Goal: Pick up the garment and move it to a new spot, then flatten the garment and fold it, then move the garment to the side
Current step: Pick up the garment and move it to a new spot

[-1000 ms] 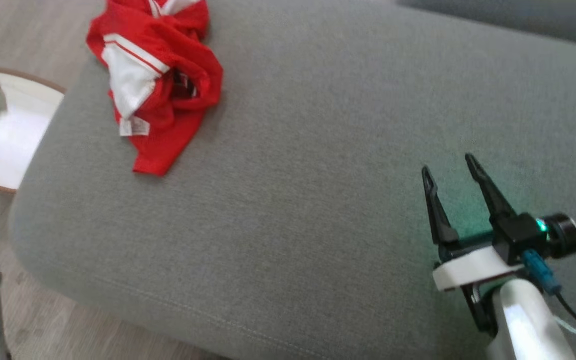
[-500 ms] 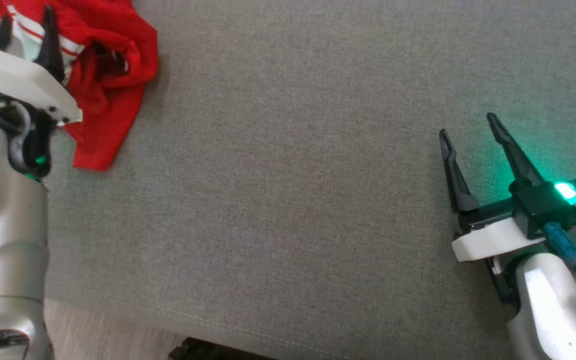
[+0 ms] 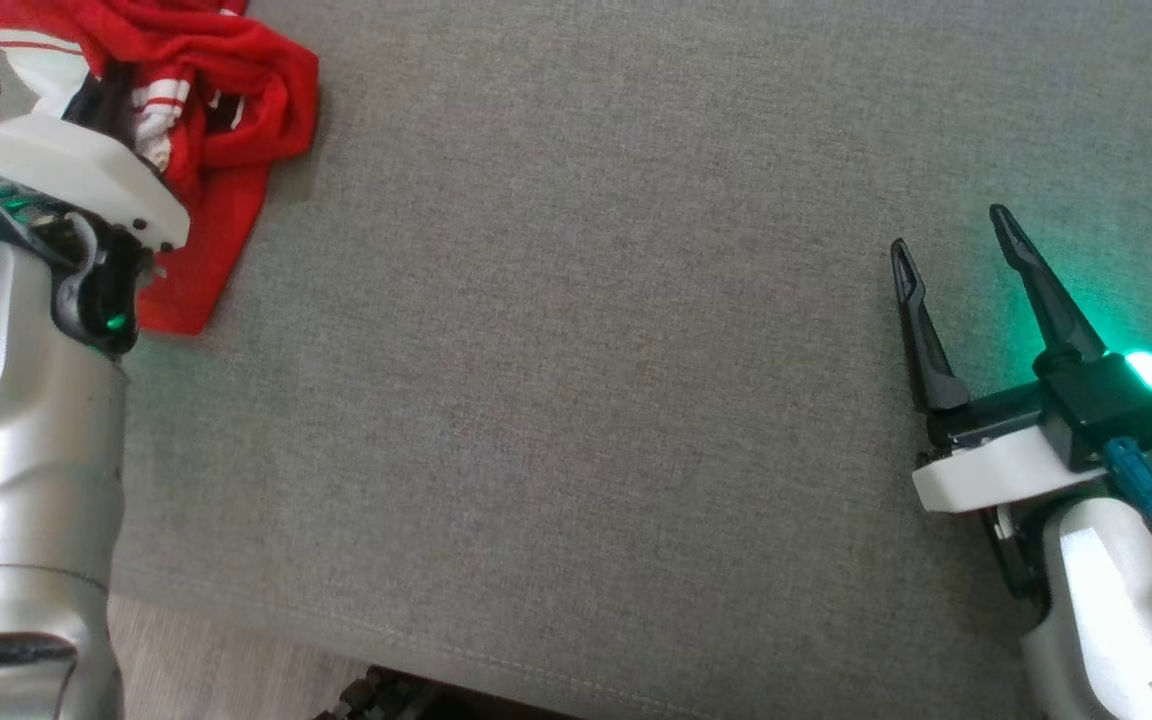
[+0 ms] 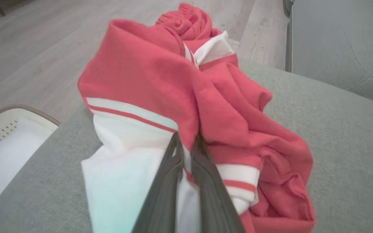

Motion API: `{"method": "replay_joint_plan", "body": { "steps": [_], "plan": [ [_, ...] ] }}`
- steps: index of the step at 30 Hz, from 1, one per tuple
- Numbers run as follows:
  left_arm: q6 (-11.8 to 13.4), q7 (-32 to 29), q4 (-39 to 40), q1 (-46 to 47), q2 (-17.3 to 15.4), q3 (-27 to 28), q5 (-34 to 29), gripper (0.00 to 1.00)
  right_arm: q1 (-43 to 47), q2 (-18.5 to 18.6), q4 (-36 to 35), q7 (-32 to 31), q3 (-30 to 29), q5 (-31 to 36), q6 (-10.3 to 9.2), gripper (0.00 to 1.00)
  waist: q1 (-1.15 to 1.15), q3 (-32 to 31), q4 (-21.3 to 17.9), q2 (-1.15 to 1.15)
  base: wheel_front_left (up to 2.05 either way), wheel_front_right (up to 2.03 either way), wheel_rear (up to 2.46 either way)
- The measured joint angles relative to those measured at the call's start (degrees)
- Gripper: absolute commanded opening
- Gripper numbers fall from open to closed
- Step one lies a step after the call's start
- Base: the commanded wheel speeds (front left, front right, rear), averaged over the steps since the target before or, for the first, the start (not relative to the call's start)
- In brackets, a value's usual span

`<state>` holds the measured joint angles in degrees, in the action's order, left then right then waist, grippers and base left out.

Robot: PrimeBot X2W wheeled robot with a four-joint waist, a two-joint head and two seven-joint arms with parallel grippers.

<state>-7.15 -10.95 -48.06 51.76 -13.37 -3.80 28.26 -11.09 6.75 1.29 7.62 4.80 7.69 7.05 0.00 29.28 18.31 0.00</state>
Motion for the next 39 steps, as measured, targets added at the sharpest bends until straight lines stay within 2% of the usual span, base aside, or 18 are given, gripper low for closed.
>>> {"method": "replay_joint_plan", "body": {
  "steps": [7, 12, 17, 21, 24, 27, 32, 39],
  "plan": [
    [-0.01, 3.42, -0.10, 1.18, -3.07, -1.48, -1.18, 0.00, -0.03, -0.64, 3.32, 1.69, 0.05, -0.23, 0.00, 1.00, 0.00, -3.48, 0.00, 0.00, 0.00, 0.00, 0.00],
    [-0.44, 3.88, 3.19, 2.22, -5.63, -3.45, -2.52, 0.00, 0.05, -1.97, 6.89, 3.63, -0.05, -1.47, 0.00, 1.00, 0.00, -7.75, -0.49, 0.00, 0.00, 0.00, 0.00],
    [-0.43, 0.76, 9.75, 3.05, -7.61, -7.56, -3.11, 0.00, 0.93, -2.96, 10.58, 5.21, -0.29, -3.02, 0.00, 1.00, 0.01, -13.26, -1.72, 0.00, 0.00, 0.00, 0.00],
    [-0.43, -1.76, 14.86, 3.44, -7.75, -10.23, -2.67, 0.00, 2.62, -3.22, 12.62, 6.03, -0.51, -4.13, 0.00, 1.00, 0.02, -16.65, -3.03, 0.01, 0.00, 0.00, 0.00],
    [-0.43, -3.93, 19.25, 3.43, -7.26, -12.45, -1.02, 0.00, 3.75, -3.41, 14.07, 6.34, 0.34, -7.36, 0.00, 1.00, 0.02, -19.42, -5.18, 0.01, 0.00, 0.00, 0.00],
    [-0.43, -5.37, 22.79, 3.42, -5.16, -13.72, 0.85, 0.00, 3.72, -3.69, 14.56, 6.59, 1.20, -9.37, 0.00, 1.00, 0.02, -21.24, -8.23, 0.01, 0.00, 0.00, 0.00],
    [-0.08, -5.48, 26.80, 3.14, 1.77, -16.78, 2.77, 0.00, 3.57, -3.72, 14.49, 6.76, 2.49, -11.28, 0.00, 1.00, 0.01, -22.77, -13.65, 0.01, 0.00, 0.00, 0.00],
    [1.52, 2.42, 27.40, -1.26, 10.09, -20.08, 4.24, 0.00, 3.39, -3.74, 13.91, 6.76, 2.82, -12.25, 0.00, 1.00, 0.00, -20.85, -19.85, 0.01, 0.00, 0.00, 0.00]
  ]
}}
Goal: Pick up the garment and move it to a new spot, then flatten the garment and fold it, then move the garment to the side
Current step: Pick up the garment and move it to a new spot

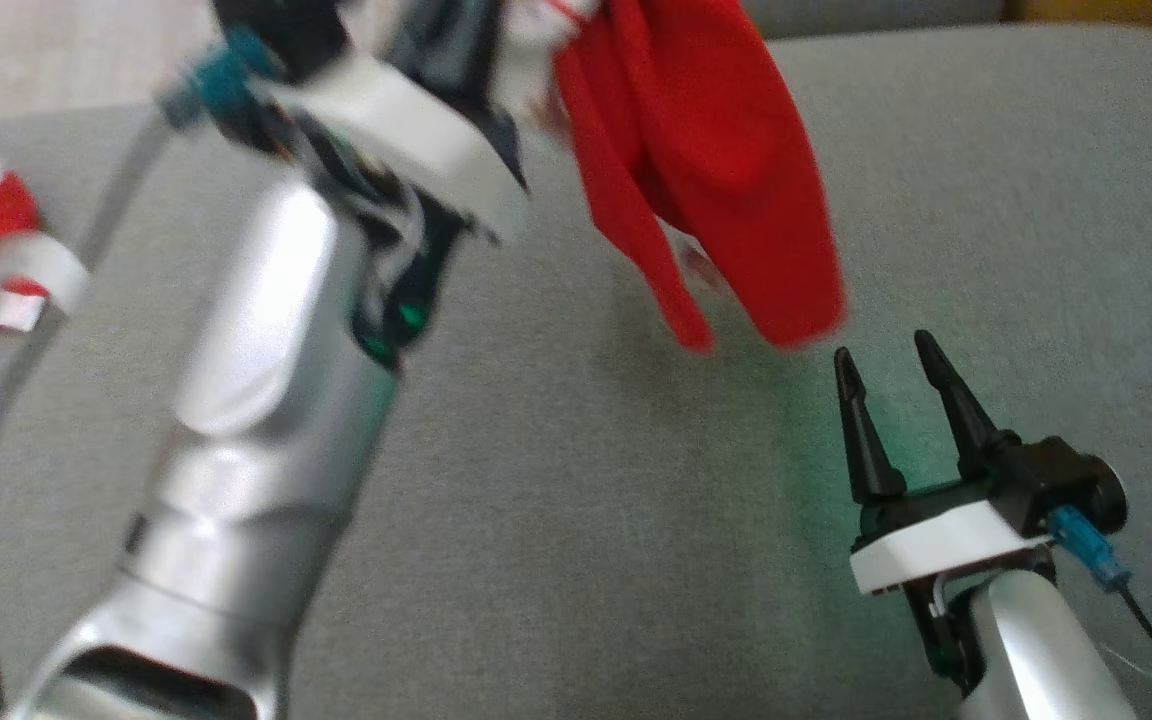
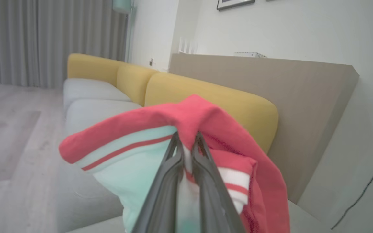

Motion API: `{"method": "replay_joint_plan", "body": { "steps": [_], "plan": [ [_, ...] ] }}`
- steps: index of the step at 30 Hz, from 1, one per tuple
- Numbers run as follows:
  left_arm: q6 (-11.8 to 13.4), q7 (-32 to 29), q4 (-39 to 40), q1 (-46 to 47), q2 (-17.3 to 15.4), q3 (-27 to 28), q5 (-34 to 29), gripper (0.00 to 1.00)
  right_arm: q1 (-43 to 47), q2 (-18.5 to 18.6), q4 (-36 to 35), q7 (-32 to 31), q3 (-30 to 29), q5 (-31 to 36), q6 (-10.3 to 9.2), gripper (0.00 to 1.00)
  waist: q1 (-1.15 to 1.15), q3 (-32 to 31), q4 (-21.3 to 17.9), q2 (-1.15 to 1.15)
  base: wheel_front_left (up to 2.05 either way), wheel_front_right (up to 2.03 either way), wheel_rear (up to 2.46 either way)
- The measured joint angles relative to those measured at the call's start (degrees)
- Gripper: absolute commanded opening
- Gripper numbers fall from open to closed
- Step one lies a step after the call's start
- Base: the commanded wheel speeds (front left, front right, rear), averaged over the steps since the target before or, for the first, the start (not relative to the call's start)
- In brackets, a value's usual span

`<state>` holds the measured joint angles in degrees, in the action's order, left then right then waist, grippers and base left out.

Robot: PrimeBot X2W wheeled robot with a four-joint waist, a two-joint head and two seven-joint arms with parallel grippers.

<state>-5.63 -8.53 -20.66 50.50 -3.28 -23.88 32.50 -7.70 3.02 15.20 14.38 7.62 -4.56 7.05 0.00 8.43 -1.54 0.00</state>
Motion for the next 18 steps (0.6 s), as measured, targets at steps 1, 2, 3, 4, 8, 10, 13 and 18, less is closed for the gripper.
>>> {"method": "replay_joint_plan", "body": {
  "steps": [1, 2, 3, 4, 8, 10, 13, 18],
  "plan": [
    [0.16, 1.24, -1.02, -1.27, 0.80, -0.81, 0.43, 0.00, -0.15, 0.00, 0.00, 0.00, 0.01, -0.05, 0.00, 1.00, -0.01, 0.66, -0.53, 0.00, 0.00, 0.00, 0.00],
    [0.48, 2.41, -2.54, -2.70, 1.22, -1.66, 0.81, 0.00, -0.42, -0.01, -0.08, 0.00, 0.12, -0.07, 0.00, 1.00, -0.01, 1.36, -1.04, 0.00, 0.00, 0.00, 0.00],
    [0.89, 3.71, -4.25, -4.19, 1.36, -2.43, 0.82, 0.00, -0.86, -0.01, -0.22, 0.00, 0.12, -0.07, 0.00, 1.00, -0.01, 2.09, -1.53, 0.00, 0.00, 0.00, 0.00],
    [1.27, 5.21, -6.04, -5.56, 1.34, -3.09, 0.66, 0.00, -1.39, -0.01, -0.44, 0.00, 0.11, -0.08, 0.00, 1.00, -0.01, 2.81, -1.98, 0.00, 0.00, 0.00, 0.00],
    [3.50, 11.03, -13.92, -8.47, 1.34, -3.75, 0.19, 0.00, -3.63, -0.01, -1.53, 0.00, 0.19, -0.08, 0.00, 1.00, -0.01, 6.02, -3.57, 0.00, 0.00, 0.00, 0.00],
    [4.37, 13.68, -17.59, -8.42, 1.04, -3.53, -0.47, 0.00, -4.35, -0.01, -1.91, 0.00, 0.12, -0.07, 0.00, 1.00, -0.02, 7.68, -4.12, 0.00, 0.00, 0.00, 0.00],
    [5.21, 16.92, -22.59, -7.98, 0.26, -2.91, -1.49, 0.00, -4.95, -0.01, -2.32, 0.00, -0.10, -0.04, 0.00, 1.00, -0.02, 10.08, -4.61, 0.00, 0.00, 0.00, 0.00],
    [5.05, 20.80, -27.53, -6.46, -0.10, -1.99, -1.82, 0.53, -5.05, -0.01, -2.43, 0.00, -0.81, 0.44, 0.00, 1.00, -0.02, 12.36, -4.01, 0.00, 0.00, 0.00, 0.00]
  ]
}}
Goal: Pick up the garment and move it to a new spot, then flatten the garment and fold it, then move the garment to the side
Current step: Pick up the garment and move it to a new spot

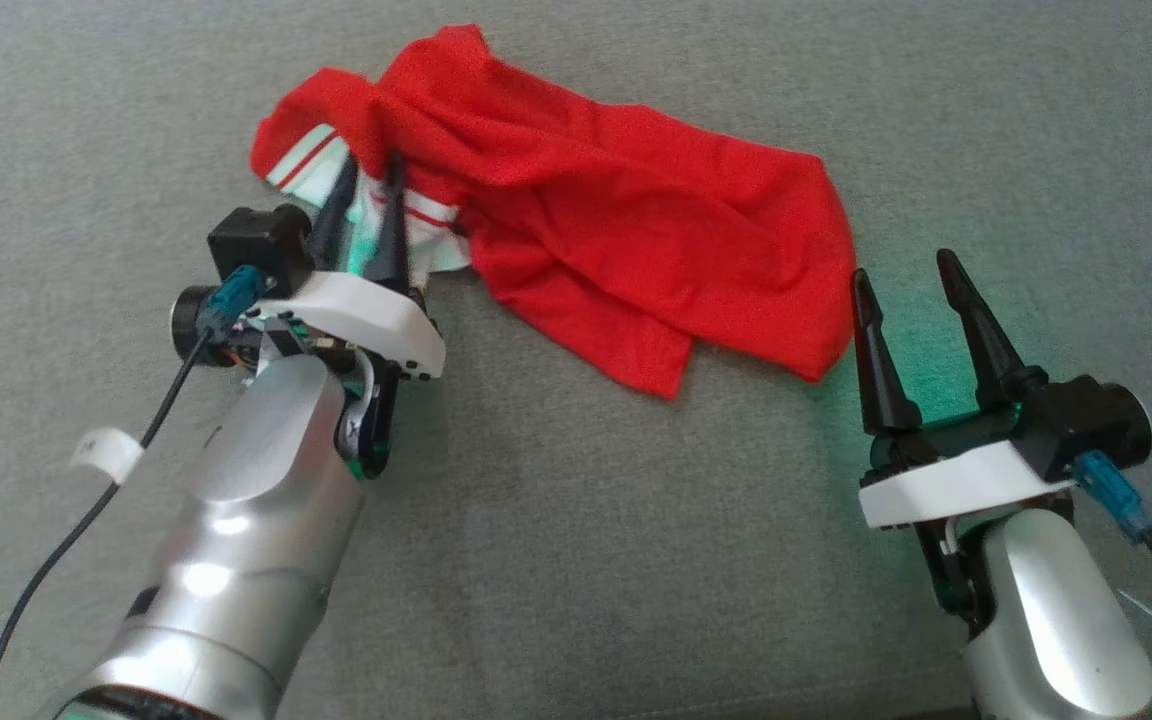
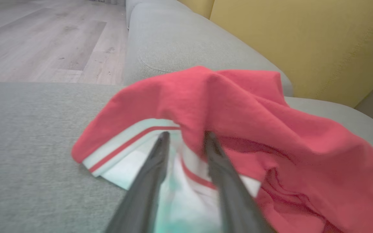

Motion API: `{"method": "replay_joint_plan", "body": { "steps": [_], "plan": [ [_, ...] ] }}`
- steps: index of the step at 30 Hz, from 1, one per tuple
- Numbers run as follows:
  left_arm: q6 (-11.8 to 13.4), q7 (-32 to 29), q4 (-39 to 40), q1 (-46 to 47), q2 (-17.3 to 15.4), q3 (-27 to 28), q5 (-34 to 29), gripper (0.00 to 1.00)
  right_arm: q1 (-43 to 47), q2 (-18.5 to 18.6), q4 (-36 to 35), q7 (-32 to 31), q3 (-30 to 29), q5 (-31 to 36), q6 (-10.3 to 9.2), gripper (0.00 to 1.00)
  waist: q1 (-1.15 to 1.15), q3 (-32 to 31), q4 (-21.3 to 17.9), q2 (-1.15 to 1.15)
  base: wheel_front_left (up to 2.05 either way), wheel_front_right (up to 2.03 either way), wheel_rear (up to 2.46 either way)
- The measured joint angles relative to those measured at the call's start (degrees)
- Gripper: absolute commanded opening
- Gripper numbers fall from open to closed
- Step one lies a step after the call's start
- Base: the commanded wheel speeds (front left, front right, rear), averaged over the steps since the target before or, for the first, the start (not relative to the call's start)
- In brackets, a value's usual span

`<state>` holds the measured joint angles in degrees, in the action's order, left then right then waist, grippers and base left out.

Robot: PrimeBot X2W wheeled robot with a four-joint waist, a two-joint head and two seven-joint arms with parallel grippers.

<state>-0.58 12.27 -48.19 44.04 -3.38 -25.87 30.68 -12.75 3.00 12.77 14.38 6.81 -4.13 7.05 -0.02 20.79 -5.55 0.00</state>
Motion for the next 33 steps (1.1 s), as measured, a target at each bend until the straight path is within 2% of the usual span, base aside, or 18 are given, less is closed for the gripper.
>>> {"method": "replay_joint_plan", "body": {
  "steps": [1, 9, 14, 21, 30, 33],
  "plan": [
    [-0.04, 0.52, -0.43, 0.29, 0.13, 0.00, 0.00, 1.00, -0.05, 0.00, 0.01, 0.00, -0.08, 0.19, 0.00, 1.00, 0.01, 0.01, 0.39, 0.00, 0.00, 0.00, 0.00],
    [-2.05, 2.02, -1.27, 0.48, 0.48, -0.23, -0.90, 1.00, -0.55, 0.00, 0.81, 0.00, -0.26, 0.20, 0.00, 1.00, 0.02, -2.80, 2.55, 0.00, 0.00, 0.00, 0.00],
    [-3.00, 2.20, 3.23, -3.19, 0.35, -0.02, -2.59, 1.00, -0.01, 0.00, 1.79, 0.00, -1.15, 0.60, 0.00, 1.00, 0.02, -6.42, 3.75, 0.00, 0.00, 0.00, 0.00],
    [-2.88, 2.20, 9.99, -17.21, -0.58, 2.78, -3.52, 1.00, 5.63, -0.02, 3.04, 0.00, -2.35, 0.69, 0.00, 1.00, 0.04, -12.84, 5.88, 0.00, 0.00, 0.00, 0.00],
    [-0.45, 2.19, 21.34, -33.34, -1.87, 8.51, -4.88, 1.00, 10.70, -0.13, 3.15, 0.00, -3.07, 0.69, 0.00, 1.00, 0.04, -19.24, 8.02, 0.00, 0.00, 0.00, 0.00],
    [-0.34, 2.19, 26.07, -40.62, -2.15, 10.87, -5.95, 1.00, 13.61, -0.24, 3.05, 0.00, -3.13, 0.68, 0.00, 1.00, 0.04, -21.19, 8.75, 0.00, 0.00, 0.00, 0.00]
  ]
}}
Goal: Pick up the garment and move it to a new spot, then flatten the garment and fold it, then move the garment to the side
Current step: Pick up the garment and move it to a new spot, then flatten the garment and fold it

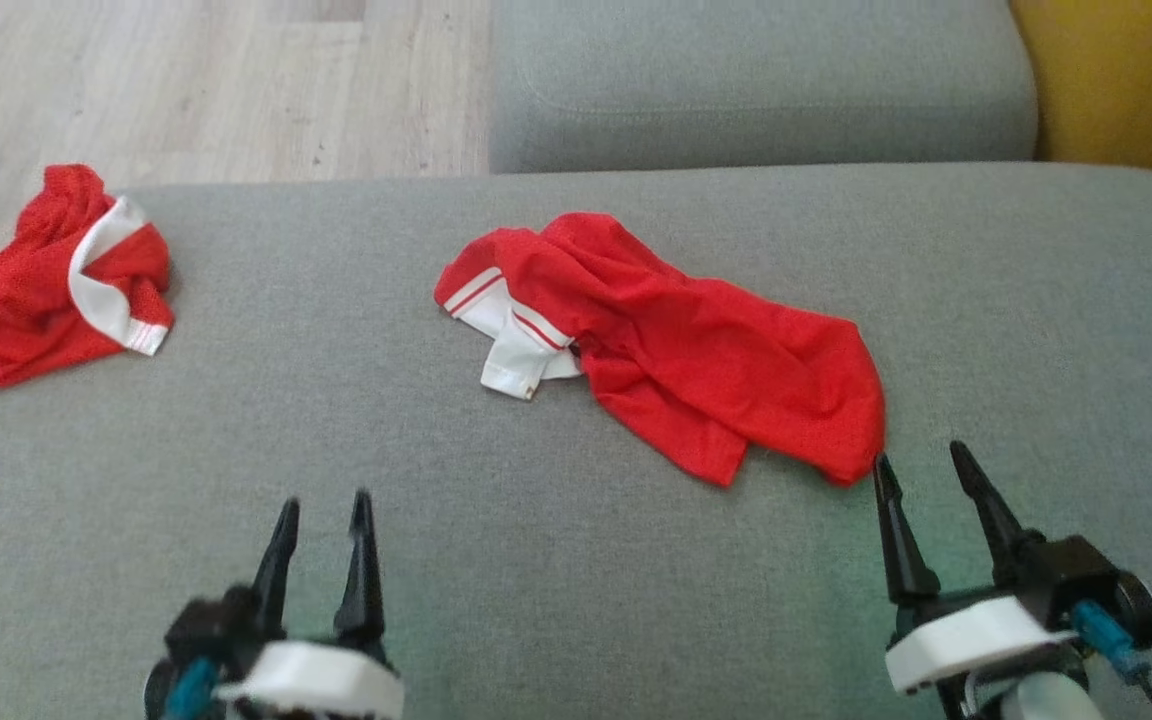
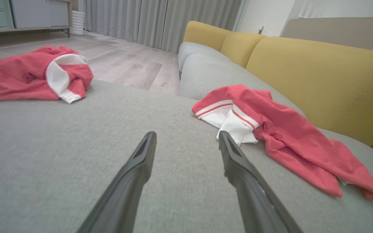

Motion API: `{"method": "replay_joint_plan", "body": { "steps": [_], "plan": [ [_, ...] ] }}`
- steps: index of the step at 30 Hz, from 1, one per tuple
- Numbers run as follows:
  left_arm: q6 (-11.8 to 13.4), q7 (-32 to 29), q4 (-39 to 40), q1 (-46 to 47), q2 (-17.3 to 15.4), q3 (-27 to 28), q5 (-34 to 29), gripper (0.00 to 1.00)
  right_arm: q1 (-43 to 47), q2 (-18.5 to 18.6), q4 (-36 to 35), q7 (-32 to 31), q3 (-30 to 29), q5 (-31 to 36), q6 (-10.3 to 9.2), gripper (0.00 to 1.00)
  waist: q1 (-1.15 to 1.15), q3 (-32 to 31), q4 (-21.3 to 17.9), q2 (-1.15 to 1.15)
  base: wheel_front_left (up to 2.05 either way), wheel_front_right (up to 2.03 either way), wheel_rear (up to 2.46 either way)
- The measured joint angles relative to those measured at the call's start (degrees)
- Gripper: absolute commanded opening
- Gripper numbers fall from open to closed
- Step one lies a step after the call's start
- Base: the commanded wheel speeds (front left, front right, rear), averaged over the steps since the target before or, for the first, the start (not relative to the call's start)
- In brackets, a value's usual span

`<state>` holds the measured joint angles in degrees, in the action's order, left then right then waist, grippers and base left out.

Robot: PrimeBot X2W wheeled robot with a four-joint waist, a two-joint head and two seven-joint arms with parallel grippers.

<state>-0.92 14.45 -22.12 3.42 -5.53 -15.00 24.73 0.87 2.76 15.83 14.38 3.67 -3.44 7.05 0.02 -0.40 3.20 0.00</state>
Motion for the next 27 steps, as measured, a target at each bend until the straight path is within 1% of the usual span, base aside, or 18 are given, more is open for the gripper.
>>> {"method": "replay_joint_plan", "body": {
  "steps": [3, 7, 27],
  "plan": [
    [0.98, 0.00, 2.52, -3.69, -0.25, 1.02, -1.58, 1.00, 1.05, -0.02, -0.01, 0.00, -0.01, -0.29, 0.00, 1.00, -0.01, -0.42, 0.37, 0.00, 0.00, 0.00, 0.00],
    [1.00, 0.00, 3.98, -5.73, -0.35, 2.33, -2.37, 1.00, 1.12, -0.08, -0.04, 0.00, -0.18, -1.24, 0.00, 1.00, -0.02, -0.47, 0.37, 0.00, 0.00, 0.00, 0.00],
    [0.90, 0.00, 3.97, -6.23, 0.04, 3.70, -3.63, 1.00, 1.10, -0.08, 0.63, 0.00, -0.56, -1.43, 0.00, 1.00, -0.02, 0.20, 0.13, 0.00, 0.00, 0.00, 0.00]
  ]
}}
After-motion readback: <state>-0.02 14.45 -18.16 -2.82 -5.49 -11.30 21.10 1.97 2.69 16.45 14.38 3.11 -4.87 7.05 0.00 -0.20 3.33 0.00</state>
